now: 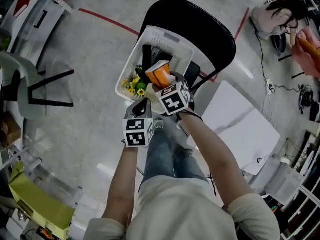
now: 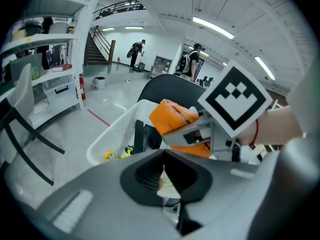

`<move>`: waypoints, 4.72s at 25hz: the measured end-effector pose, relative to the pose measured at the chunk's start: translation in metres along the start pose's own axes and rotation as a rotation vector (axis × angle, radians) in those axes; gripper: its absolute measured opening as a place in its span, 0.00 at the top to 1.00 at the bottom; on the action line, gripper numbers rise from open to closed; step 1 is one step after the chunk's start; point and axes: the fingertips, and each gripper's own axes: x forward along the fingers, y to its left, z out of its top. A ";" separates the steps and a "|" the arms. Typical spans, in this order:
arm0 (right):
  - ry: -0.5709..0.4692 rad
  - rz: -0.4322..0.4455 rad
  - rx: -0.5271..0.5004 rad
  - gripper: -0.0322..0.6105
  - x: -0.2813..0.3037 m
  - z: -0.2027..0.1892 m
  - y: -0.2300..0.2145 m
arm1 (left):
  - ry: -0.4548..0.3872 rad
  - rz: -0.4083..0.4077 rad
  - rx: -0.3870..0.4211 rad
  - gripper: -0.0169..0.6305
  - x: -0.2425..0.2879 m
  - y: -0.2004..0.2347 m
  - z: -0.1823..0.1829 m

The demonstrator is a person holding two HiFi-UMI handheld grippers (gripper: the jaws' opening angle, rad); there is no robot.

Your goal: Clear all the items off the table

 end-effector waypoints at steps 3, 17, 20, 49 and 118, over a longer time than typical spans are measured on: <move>0.018 -0.003 -0.020 0.42 0.009 -0.001 -0.001 | -0.001 0.001 0.004 0.96 0.004 0.000 -0.001; 0.023 -0.004 -0.039 0.38 0.022 0.008 -0.001 | 0.014 0.005 -0.011 0.96 0.001 0.006 -0.009; 0.008 -0.014 -0.031 0.32 0.021 0.009 -0.001 | 0.010 0.005 -0.013 0.96 -0.001 0.007 -0.009; -0.125 -0.019 0.174 0.95 -0.064 0.001 0.009 | -0.050 0.010 0.020 0.96 -0.031 -0.008 0.008; -0.291 -0.471 0.791 0.95 -0.370 -0.359 -0.119 | 0.109 -0.566 0.621 0.96 -0.042 -0.446 -0.091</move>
